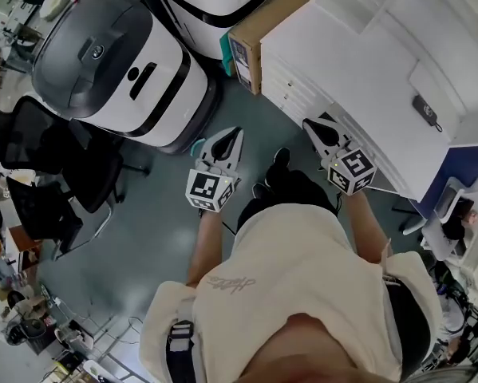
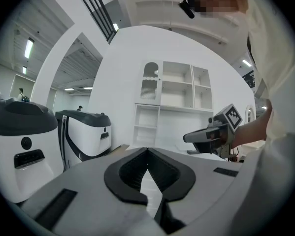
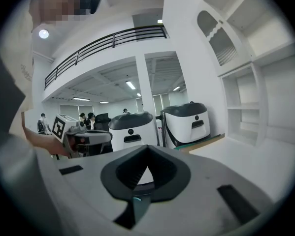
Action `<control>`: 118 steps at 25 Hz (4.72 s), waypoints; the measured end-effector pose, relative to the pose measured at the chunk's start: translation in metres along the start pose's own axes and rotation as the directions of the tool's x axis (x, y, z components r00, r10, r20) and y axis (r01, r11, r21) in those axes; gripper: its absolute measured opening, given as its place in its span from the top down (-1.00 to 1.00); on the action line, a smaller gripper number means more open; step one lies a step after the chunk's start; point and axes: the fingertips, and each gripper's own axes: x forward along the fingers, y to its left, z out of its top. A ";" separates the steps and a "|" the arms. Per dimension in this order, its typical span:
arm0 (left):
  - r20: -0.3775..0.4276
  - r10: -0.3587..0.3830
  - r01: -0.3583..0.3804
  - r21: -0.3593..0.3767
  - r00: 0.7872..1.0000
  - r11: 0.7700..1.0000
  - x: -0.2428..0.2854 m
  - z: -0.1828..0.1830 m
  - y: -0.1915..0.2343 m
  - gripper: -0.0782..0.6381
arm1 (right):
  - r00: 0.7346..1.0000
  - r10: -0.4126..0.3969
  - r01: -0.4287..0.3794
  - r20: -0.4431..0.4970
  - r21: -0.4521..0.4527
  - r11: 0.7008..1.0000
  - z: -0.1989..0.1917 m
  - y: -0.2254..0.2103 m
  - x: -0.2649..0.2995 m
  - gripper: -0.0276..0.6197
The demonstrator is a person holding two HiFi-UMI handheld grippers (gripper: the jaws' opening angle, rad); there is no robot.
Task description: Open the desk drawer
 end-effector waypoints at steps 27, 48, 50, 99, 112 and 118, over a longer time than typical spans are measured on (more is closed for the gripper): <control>-0.044 -0.175 0.177 0.050 0.984 0.983 0.205 0.049 0.083 0.77 | 0.971 -0.223 0.222 0.081 0.021 0.975 0.034 -0.177 0.078 0.92; -0.089 -0.621 0.627 0.118 0.779 0.770 0.277 0.056 0.089 0.77 | 0.712 -0.700 0.685 0.058 0.160 0.711 0.054 -0.161 0.035 0.92; -0.092 -0.642 0.649 0.122 0.761 0.751 0.282 0.053 0.084 0.77 | 0.683 -0.729 0.715 0.039 0.165 0.679 0.046 -0.158 0.025 0.92; -0.714 -0.436 0.532 -0.105 0.548 0.840 0.331 -0.231 0.013 -0.78 | 0.747 -0.665 0.640 0.022 0.248 0.727 -0.037 -0.226 -0.062 0.92; -0.812 -0.355 0.408 -0.161 0.463 0.899 0.366 -0.311 0.029 -0.78 | 0.705 -0.705 0.690 -0.076 0.304 0.657 -0.086 -0.227 -0.095 0.92; -0.841 -0.328 0.404 -0.146 0.431 0.903 0.380 -0.330 0.025 -0.58 | 0.697 -0.710 0.694 -0.101 0.344 0.632 -0.104 -0.228 -0.103 0.92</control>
